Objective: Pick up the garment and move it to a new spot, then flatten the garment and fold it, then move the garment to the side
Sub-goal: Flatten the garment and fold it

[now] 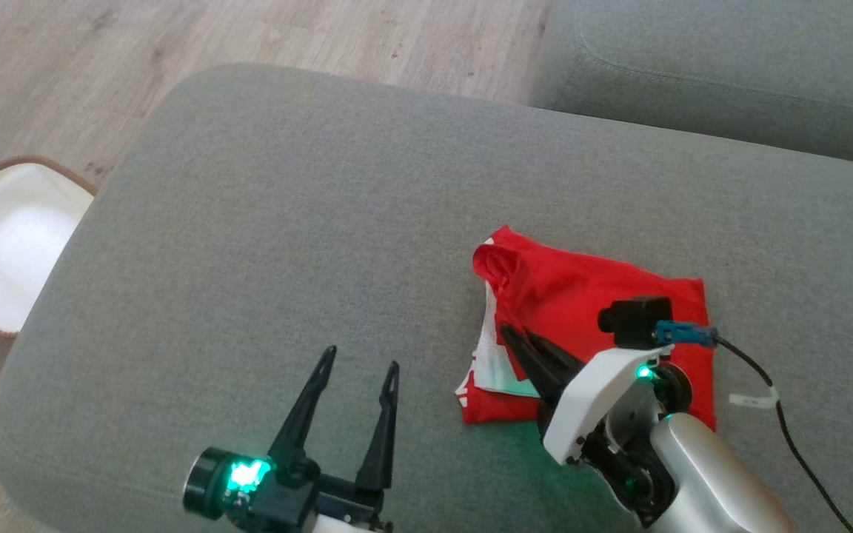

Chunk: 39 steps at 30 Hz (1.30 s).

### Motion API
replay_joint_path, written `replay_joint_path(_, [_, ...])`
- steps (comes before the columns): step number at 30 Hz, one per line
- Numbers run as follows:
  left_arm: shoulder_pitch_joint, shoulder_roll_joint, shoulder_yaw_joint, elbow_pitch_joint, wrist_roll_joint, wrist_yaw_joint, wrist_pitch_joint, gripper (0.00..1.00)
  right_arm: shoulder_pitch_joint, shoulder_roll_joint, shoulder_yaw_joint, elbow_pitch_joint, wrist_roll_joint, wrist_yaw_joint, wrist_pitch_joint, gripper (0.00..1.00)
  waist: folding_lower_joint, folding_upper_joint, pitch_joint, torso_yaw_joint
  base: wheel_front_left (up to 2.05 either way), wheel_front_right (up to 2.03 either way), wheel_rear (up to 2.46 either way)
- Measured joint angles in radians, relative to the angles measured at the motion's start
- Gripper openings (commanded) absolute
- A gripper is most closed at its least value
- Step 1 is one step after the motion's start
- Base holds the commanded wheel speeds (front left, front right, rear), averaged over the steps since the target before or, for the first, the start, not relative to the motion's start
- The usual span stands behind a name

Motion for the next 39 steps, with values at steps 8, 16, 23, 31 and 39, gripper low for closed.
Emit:
replay_joint_path(8, [0.017,-0.006,0.057,0.008,-0.037,-0.001,0.000,1.00,0.004,-0.015,-0.040,-0.043,-0.023,0.000,-0.238,1.00,0.0000,0.0000,-0.039,-0.040,0.00,0.00,0.00])
replay_joint_path(16, [0.065,-0.008,0.131,0.042,-0.072,0.002,0.000,1.00,0.185,-0.138,-0.174,-0.038,-0.128,0.000,-0.503,1.00,-0.0001,0.0000,-0.094,-0.115,0.00,0.00,0.00])
replay_joint_path(23, [0.115,-0.004,0.188,0.036,-0.041,0.003,0.000,1.00,0.327,-0.113,-0.372,-0.130,-0.312,0.000,-0.514,1.00,-0.0001,0.0000,-0.148,-0.175,0.00,0.00,0.00])
replay_joint_path(31, [0.231,0.008,0.218,0.028,0.002,0.003,0.000,1.00,0.505,-0.027,-0.415,-0.196,-0.403,0.000,-0.515,1.00,-0.0003,0.0000,-0.217,-0.224,0.00,0.00,0.00])
replay_joint_path(39, [0.248,0.007,0.240,0.029,0.012,-0.010,0.000,1.00,0.519,-0.008,-0.422,-0.208,-0.421,0.000,-0.515,1.00,-0.0001,0.0000,-0.253,-0.247,0.00,0.00,0.00])
